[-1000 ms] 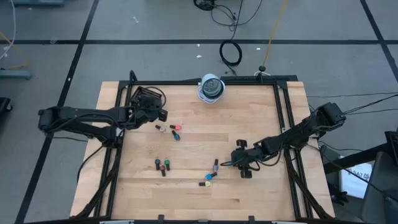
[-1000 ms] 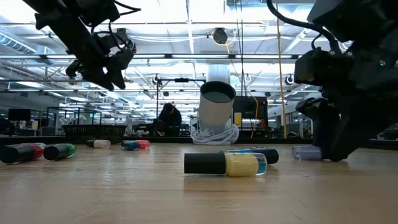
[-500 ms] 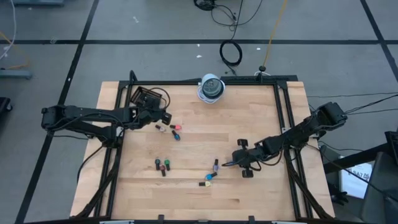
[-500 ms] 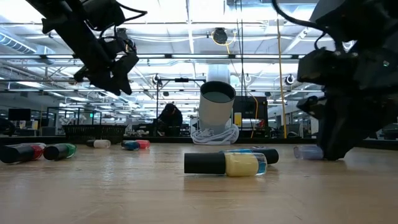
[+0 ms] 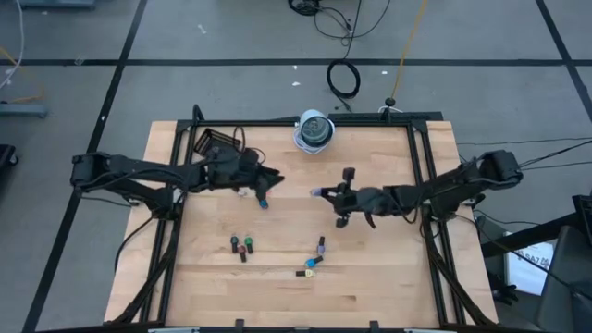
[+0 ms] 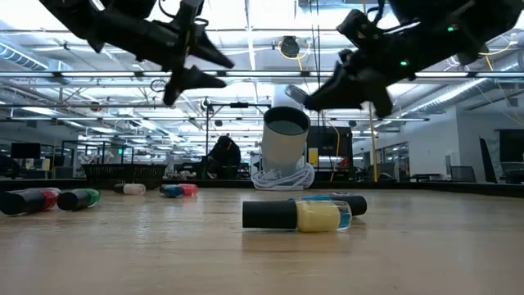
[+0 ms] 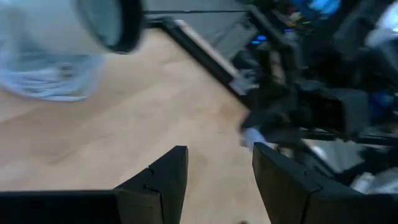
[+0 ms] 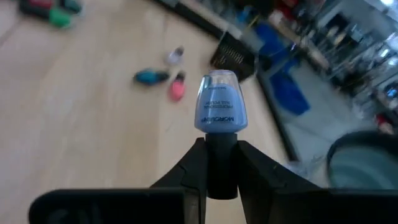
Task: Pick & Place Nail Polish
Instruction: Put the steel blue nail polish bottle into the black basket
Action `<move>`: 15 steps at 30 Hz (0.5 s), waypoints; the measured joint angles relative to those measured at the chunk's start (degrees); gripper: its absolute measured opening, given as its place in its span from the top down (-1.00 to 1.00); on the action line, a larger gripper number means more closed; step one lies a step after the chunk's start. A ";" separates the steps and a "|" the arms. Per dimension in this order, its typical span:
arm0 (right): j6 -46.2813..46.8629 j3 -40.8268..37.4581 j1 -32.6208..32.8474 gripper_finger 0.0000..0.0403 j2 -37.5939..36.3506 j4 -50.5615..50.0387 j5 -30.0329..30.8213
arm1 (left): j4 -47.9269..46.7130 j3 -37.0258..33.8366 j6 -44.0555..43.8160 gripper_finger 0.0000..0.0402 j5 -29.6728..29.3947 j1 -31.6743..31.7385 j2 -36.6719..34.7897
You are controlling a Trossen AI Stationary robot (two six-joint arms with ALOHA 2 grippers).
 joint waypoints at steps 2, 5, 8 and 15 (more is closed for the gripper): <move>-1.67 0.04 -1.45 0.77 0.81 2.58 -1.36 | 4.74 0.00 0.17 0.11 0.87 -0.82 2.19; -0.46 0.02 -2.59 0.77 1.03 1.70 -1.61 | 9.39 0.00 1.66 0.11 1.25 -1.90 5.16; 0.83 0.04 -2.84 0.77 0.92 1.10 -1.66 | 10.98 -0.01 3.75 0.11 1.13 -2.71 8.68; -0.83 0.04 -2.95 0.77 0.94 0.79 -1.66 | 19.53 0.27 3.82 -0.04 0.11 -3.13 16.42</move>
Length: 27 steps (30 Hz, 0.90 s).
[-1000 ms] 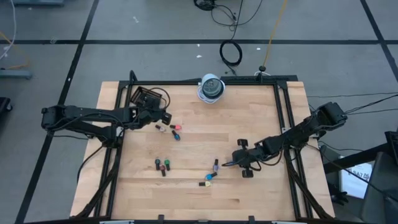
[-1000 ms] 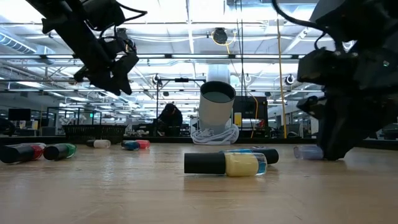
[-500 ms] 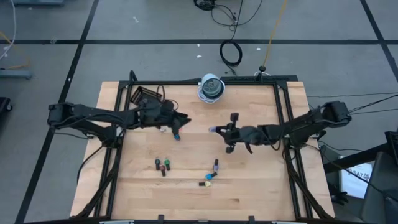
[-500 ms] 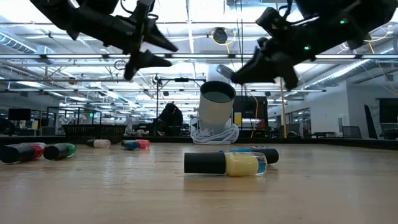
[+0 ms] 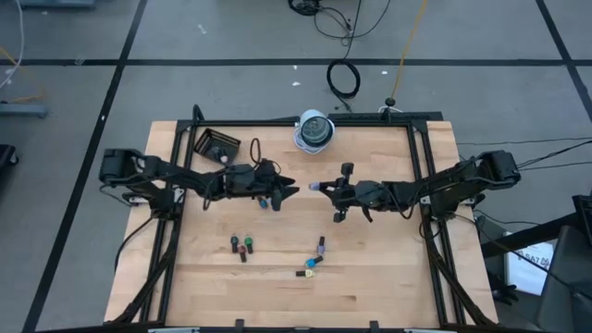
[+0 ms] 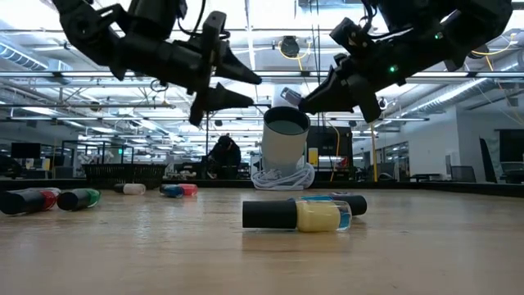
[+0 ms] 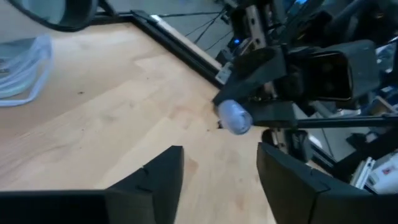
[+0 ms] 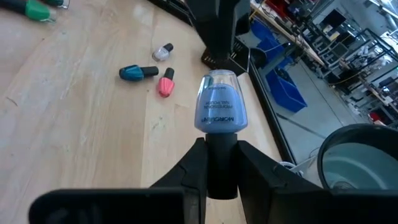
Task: Pick & Place Nail Polish
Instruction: Put the steel blue nail polish bottle into the black basket
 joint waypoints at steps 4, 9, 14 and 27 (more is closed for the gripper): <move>-0.02 0.00 -0.02 0.77 -0.01 0.27 0.00 | 4.16 2.35 -1.42 -0.26 0.21 -0.60 3.62; -0.02 0.00 -0.02 0.77 -0.02 0.60 -0.02 | 3.07 7.42 -1.26 -0.43 0.15 -0.56 8.45; -0.02 0.02 -0.02 0.77 -0.02 0.42 -0.02 | 2.97 12.41 -0.86 -0.43 0.88 -0.58 12.97; -0.04 0.07 0.02 0.77 -0.02 0.36 0.02 | 1.10 14.64 -1.27 -0.16 0.84 -0.03 14.99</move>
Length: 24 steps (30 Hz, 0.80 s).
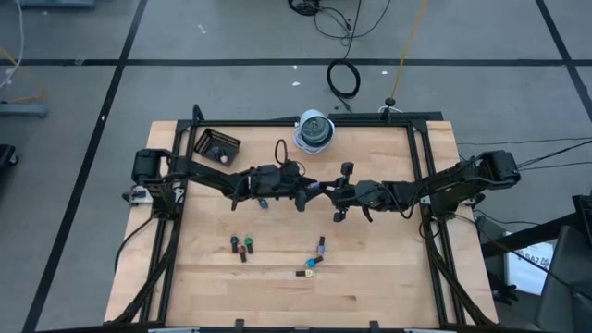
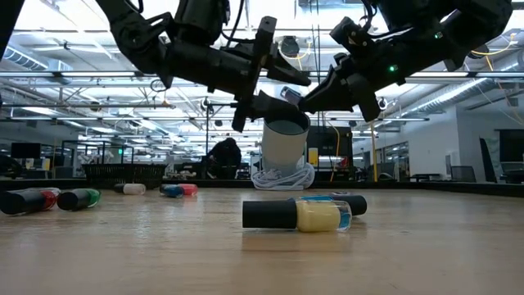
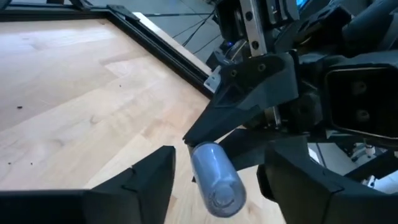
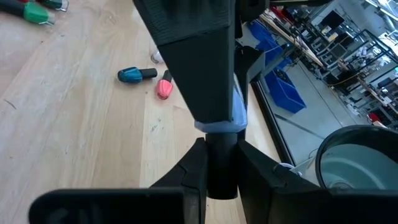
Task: Pick & Place Nail Polish
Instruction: Put the steel blue nail polish bottle into the black basket
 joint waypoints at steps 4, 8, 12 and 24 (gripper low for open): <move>0.00 0.00 0.00 0.77 -0.02 -0.01 -0.02 | -0.37 0.00 0.28 0.03 -0.41 0.15 0.00; 0.00 0.00 0.00 0.77 -0.02 0.35 -0.04 | -0.29 0.00 1.02 0.25 -0.58 0.77 0.00; 0.01 0.00 -0.02 0.77 -0.02 0.49 0.10 | -0.12 0.00 1.47 0.48 -0.31 1.35 -0.02; 4.20 0.00 0.04 0.55 -0.02 0.67 1.39 | -1.78 0.00 7.40 0.74 1.52 1.70 -0.90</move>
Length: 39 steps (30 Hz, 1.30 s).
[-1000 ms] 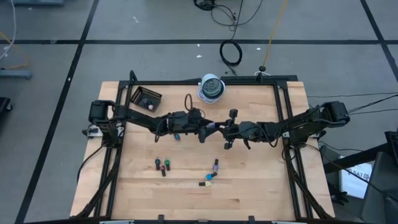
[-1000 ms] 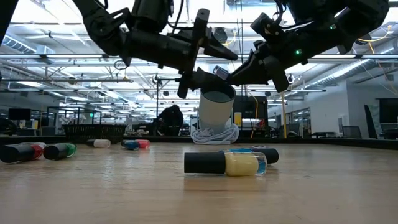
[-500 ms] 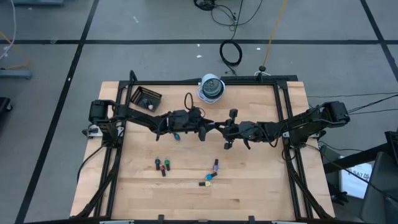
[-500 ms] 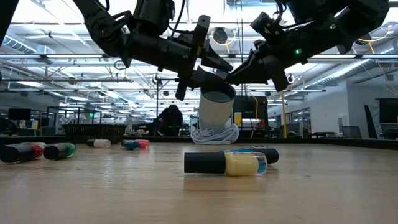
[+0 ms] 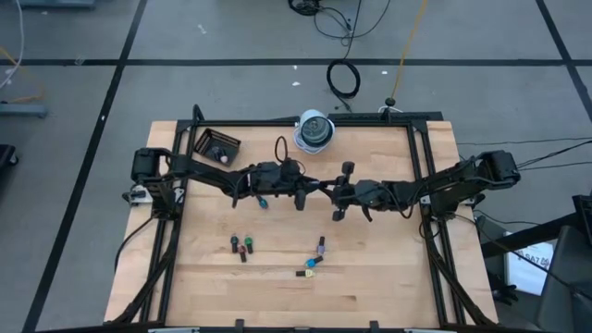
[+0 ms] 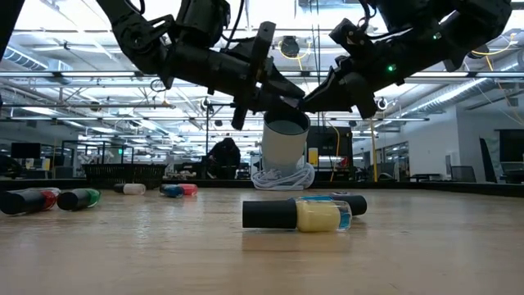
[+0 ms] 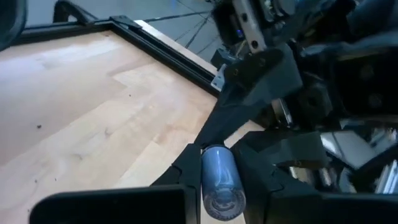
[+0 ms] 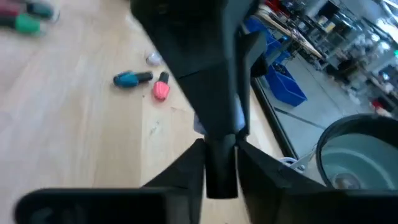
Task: Pick & Place Nail Polish
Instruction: Put the steel blue nail polish bottle into the black basket
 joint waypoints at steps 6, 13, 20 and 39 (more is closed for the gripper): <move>4.83 0.04 1.09 -0.02 -0.90 -0.65 7.79 | -10.23 -0.02 8.52 0.74 -2.10 0.20 -8.24; 5.90 0.04 2.68 -0.27 -4.30 -0.83 7.76 | -32.99 -0.29 14.42 0.74 -17.67 -0.96 -22.02; 7.21 0.04 2.51 -0.22 -5.03 -2.44 7.62 | -60.97 -0.79 6.84 0.74 -47.90 -5.15 -32.04; 13.26 0.04 -0.33 -0.15 -4.98 -2.83 0.12 | -102.12 -0.85 -31.49 0.74 -57.54 10.96 -24.17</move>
